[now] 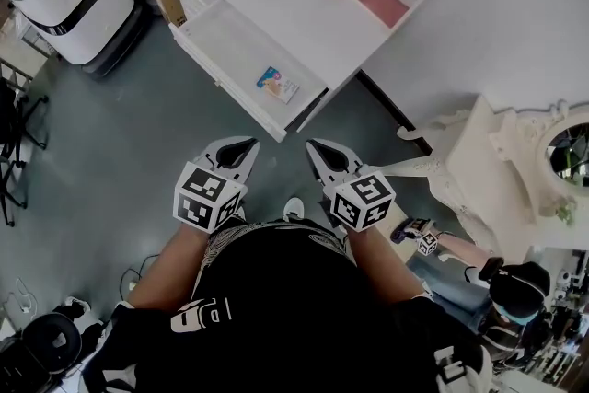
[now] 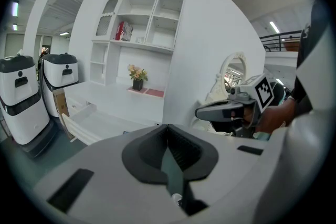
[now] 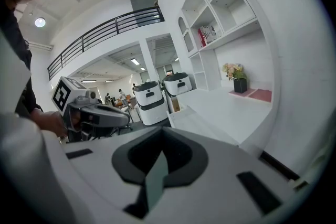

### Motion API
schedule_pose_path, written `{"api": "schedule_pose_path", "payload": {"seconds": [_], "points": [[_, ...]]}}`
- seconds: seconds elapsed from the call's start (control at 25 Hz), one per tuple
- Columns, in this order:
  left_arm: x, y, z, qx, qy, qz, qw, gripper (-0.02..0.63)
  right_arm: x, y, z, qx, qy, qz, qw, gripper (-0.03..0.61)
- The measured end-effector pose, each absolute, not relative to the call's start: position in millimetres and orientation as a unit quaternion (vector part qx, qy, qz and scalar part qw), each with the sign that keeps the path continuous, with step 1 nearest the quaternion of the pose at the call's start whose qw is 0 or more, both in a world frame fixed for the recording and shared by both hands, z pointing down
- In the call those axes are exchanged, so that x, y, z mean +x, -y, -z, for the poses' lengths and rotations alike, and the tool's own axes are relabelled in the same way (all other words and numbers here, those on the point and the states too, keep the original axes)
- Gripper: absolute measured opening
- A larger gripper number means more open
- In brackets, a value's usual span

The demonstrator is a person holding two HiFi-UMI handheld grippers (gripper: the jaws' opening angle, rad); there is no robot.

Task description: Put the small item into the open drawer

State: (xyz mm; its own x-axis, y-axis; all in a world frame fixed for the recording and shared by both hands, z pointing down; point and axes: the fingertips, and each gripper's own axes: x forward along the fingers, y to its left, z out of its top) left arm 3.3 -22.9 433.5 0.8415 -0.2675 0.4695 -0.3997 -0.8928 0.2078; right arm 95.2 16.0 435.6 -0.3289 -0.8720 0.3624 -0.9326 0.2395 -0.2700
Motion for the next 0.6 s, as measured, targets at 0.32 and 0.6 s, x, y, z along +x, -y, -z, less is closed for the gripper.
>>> {"api": "schedule_pose_path", "payload": {"seconds": [0.32,0.6], "points": [[3.2,22.9,-430.1,0.949,0.174,-0.215,0.150,0.015,93.0,-15.0,-438.4,0.575,0.784,-0.225,0.071,0.008],[4.2,22.5,-429.4,0.949,0.176,-0.217,0.150,0.015,92.5,-15.8,-436.3,0.571,0.787,-0.223,0.072,0.008]]}}
